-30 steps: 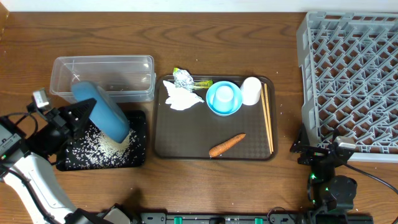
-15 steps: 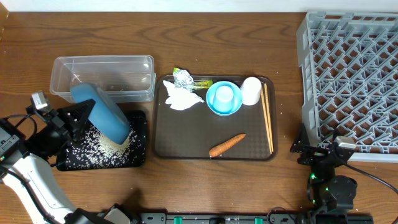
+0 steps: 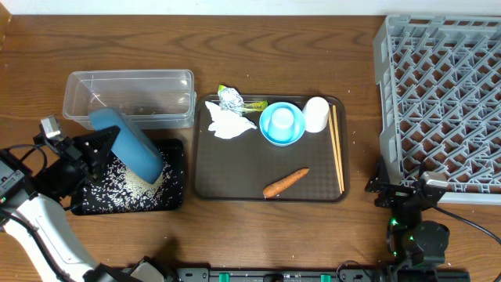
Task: Sort waste into correct bins and load items into the dishwasher rack
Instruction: 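Tilt the blue bowl to pour rice onto the black tray, then carry the empty blue bowl back and set it on the brown tray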
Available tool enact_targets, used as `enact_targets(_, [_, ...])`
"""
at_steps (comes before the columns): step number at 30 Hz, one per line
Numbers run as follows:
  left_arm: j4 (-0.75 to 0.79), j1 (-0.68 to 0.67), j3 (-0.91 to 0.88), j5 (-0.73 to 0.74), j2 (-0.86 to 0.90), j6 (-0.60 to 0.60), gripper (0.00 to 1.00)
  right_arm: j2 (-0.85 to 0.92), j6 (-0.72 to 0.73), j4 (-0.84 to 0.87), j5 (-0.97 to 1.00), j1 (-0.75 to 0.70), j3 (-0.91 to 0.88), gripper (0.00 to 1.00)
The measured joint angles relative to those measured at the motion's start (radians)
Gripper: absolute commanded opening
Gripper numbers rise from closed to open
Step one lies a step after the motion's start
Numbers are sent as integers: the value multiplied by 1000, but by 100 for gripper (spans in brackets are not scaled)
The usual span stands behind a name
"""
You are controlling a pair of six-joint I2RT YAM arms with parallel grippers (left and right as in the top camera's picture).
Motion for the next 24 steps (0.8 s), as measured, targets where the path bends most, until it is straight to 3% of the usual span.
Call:
enact_targets(5, [-1,-47,6,-114,-93,-58,6,0,0,0,0,0,0,99])
enact_targets(11, [0,-206,45,-272,-235,-108,6,0,0,0,0,0,0,99])
enact_targets(24, [-2,-856,48,-766,-328,-136,6,0,0,0,0,0,0,99])
